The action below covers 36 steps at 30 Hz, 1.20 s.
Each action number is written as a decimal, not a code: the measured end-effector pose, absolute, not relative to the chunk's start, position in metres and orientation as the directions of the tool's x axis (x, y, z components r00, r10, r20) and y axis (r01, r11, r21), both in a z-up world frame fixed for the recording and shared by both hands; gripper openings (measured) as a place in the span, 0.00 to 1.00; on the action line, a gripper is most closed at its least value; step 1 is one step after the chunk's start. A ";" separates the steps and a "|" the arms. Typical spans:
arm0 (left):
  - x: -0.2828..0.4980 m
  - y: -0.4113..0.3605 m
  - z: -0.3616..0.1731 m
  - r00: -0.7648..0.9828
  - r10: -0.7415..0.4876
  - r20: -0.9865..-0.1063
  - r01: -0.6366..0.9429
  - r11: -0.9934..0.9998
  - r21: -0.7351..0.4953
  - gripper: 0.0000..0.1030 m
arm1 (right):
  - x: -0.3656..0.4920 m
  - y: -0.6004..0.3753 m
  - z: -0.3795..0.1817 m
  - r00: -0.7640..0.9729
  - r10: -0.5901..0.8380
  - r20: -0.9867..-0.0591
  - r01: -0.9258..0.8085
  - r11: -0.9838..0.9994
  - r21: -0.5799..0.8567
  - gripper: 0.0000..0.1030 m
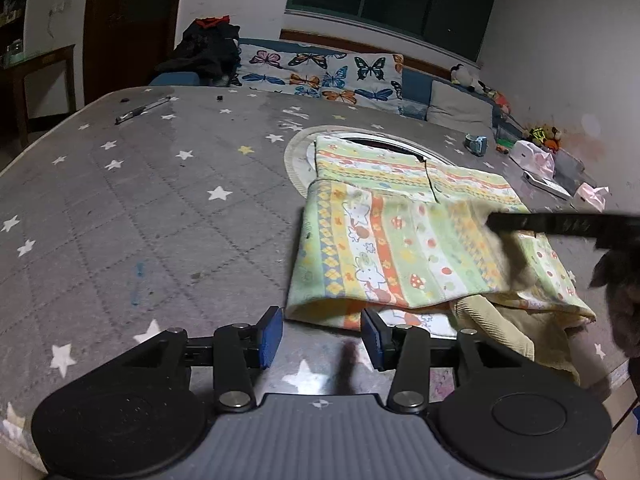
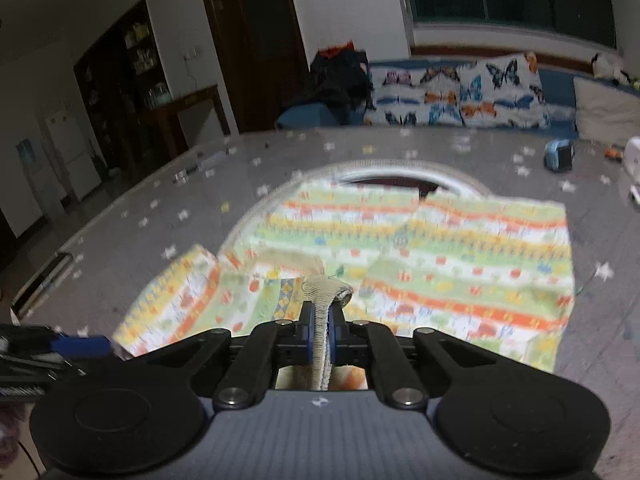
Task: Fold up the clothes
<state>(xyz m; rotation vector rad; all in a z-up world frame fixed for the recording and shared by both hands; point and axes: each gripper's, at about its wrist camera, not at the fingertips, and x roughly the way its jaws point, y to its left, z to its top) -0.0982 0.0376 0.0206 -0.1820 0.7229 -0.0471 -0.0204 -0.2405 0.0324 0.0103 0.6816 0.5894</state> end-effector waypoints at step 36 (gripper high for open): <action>-0.075 0.044 0.058 0.786 -0.076 -0.614 0.019 0.995 -0.099 0.13 | -0.025 -0.283 0.028 0.690 0.367 -0.624 -0.378 0.918 0.121 0.08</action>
